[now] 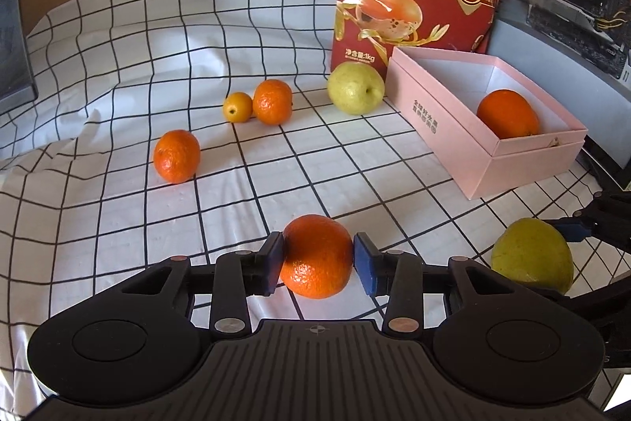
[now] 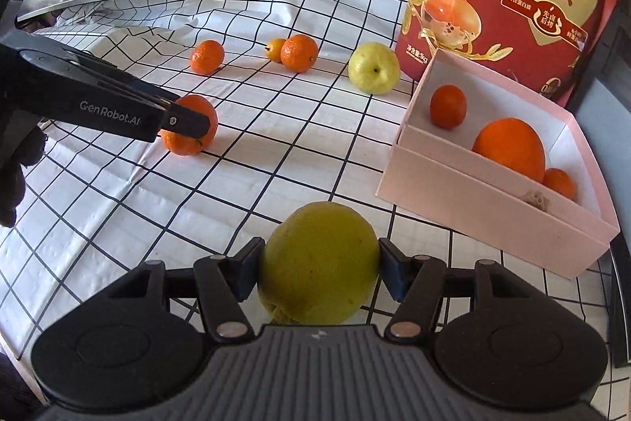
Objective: Organize fruits
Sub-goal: 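Grasp a tangerine with the left tool while the right tool holds the pear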
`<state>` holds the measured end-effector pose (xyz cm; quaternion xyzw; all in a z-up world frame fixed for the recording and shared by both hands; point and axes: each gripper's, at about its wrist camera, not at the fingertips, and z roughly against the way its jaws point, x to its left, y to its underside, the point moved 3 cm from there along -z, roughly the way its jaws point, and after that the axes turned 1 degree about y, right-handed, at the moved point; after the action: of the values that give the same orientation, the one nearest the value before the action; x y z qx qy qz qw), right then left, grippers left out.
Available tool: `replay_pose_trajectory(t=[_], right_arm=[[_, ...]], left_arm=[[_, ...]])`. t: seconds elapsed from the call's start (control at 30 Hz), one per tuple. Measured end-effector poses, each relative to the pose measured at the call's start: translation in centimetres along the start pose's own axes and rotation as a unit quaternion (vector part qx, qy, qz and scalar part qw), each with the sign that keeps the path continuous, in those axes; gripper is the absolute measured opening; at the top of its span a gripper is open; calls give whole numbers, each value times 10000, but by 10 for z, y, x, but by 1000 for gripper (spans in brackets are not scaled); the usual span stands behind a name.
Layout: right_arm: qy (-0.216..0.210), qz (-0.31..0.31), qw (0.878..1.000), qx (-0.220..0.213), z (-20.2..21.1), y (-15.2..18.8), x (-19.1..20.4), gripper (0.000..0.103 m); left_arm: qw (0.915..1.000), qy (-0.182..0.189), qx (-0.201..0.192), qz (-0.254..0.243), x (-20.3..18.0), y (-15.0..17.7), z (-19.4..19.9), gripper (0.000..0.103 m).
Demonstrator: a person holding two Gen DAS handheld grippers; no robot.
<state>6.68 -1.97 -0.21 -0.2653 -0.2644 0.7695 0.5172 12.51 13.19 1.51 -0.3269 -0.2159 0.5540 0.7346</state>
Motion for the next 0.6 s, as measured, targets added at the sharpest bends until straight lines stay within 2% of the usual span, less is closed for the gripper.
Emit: replay_pose_trajectory(t=[0.1, 0.3, 0.6], right_arm=[[-13, 15, 10000, -19, 0, 1, 0, 61], [47, -5, 10000, 32, -1, 6, -2, 62], [56, -289, 9995, 108, 3, 17, -11, 62]], left_arm=[[9998, -154, 79, -23, 0, 0, -7, 46], [9996, -234, 102, 104, 1, -10, -23, 49], [9998, -136, 18, 142, 3, -9, -23, 48]])
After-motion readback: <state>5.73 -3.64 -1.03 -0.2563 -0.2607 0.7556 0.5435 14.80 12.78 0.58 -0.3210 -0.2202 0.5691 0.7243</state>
